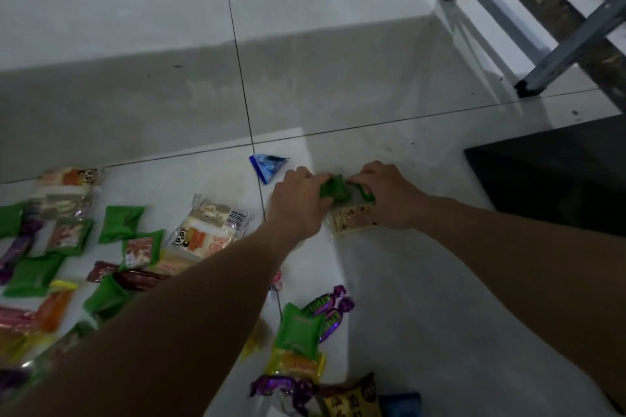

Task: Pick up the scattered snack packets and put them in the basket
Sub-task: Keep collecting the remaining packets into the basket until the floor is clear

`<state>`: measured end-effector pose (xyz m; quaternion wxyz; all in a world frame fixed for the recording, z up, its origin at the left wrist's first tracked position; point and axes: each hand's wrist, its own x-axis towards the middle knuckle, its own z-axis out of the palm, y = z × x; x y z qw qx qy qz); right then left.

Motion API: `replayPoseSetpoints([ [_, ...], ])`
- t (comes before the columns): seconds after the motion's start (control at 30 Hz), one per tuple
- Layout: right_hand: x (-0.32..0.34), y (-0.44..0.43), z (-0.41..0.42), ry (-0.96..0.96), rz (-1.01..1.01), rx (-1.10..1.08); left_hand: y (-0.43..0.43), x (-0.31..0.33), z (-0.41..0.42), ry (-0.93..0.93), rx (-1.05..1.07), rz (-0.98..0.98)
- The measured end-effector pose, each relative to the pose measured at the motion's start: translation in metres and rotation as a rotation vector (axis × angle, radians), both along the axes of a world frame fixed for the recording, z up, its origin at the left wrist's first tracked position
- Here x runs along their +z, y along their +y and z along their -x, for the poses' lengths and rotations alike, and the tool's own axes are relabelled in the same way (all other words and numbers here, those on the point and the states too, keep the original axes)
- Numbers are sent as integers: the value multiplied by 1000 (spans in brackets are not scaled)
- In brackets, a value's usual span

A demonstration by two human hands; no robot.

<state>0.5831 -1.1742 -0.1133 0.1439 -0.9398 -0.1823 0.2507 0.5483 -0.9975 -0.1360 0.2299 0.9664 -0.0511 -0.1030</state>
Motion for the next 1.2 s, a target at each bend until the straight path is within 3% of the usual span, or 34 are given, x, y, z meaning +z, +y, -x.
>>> replayPoseSetpoints([
  [0.33, -11, -8, 25, 128, -155, -123, 1, -8, 2, -44, 68, 44],
  [0.5, -10, -9, 31, 23, -178, -124, -4, -10, 7, 7, 132, 17],
  [0.83, -3, -3, 47, -69, -119, -230, 1, 8, 19, 118, 549, 550],
  [1.03, -1, 0, 66, -136, -119, -337, 17, 26, 30, 107, 535, 545],
  [1.2, 19, 13, 80, -271, -290, -399, 36, 57, 36, 31, 507, 581],
])
